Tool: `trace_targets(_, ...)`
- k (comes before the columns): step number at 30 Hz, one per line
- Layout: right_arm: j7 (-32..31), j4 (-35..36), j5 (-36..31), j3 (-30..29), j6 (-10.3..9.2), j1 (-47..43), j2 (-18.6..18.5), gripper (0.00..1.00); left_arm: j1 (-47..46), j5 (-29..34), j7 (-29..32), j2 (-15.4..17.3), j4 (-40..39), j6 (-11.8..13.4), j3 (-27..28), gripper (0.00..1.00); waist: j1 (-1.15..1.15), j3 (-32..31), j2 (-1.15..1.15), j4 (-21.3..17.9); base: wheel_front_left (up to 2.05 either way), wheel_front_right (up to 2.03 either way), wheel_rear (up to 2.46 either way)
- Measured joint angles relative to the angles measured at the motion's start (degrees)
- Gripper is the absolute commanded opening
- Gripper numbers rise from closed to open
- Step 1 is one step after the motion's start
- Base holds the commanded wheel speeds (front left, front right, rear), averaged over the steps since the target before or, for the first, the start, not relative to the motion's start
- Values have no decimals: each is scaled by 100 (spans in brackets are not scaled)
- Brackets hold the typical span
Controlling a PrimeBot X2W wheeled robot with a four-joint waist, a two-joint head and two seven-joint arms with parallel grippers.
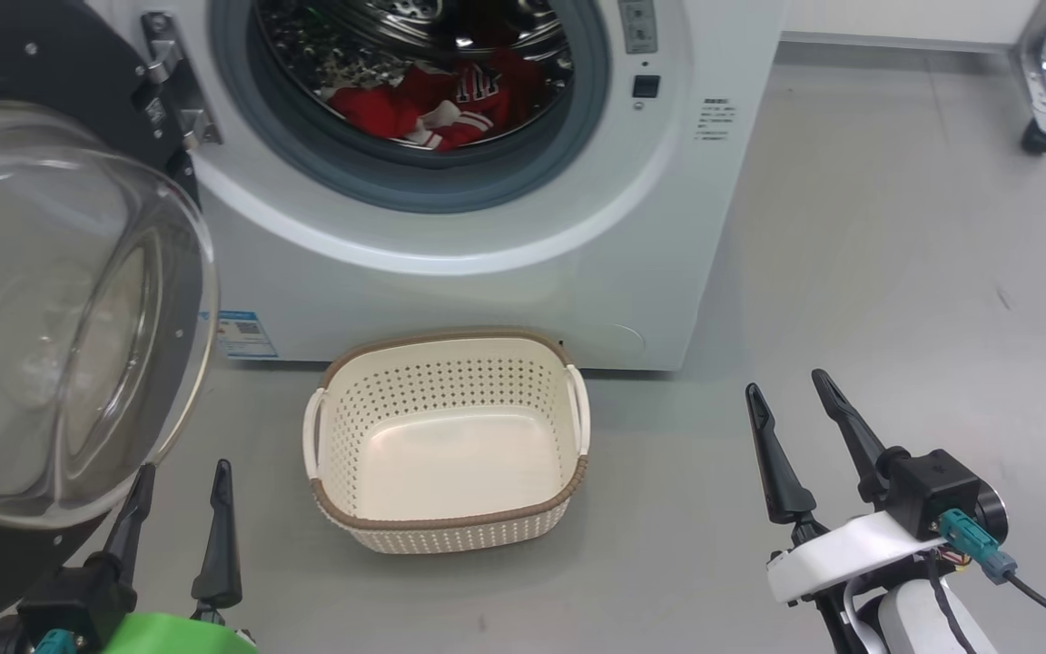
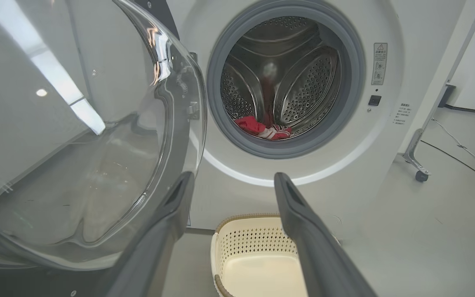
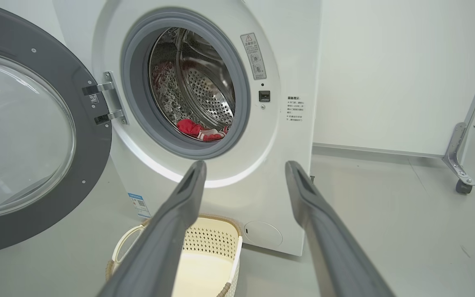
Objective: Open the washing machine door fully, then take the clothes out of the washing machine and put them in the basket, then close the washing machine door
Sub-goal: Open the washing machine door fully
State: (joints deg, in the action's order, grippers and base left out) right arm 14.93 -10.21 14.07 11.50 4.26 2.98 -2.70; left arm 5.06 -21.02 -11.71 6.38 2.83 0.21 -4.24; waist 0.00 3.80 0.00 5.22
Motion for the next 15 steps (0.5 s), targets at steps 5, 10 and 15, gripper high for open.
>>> trace_targets(5,0,34,21,37,-45,-29,1,100,5,2,67,-1,-65,0,-33,100,0,-15,0,-260,0,0,0)
trace_targets(10,0,70,31,42,-89,-120,1,100,21,2,193,29,-107,-1,-89,100,0,-45,0,-489,0,0,0)
trace_targets(15,0,102,47,54,-143,-125,2,100,27,3,230,58,-130,-1,-92,100,0,-63,0,-635,0,0,0)
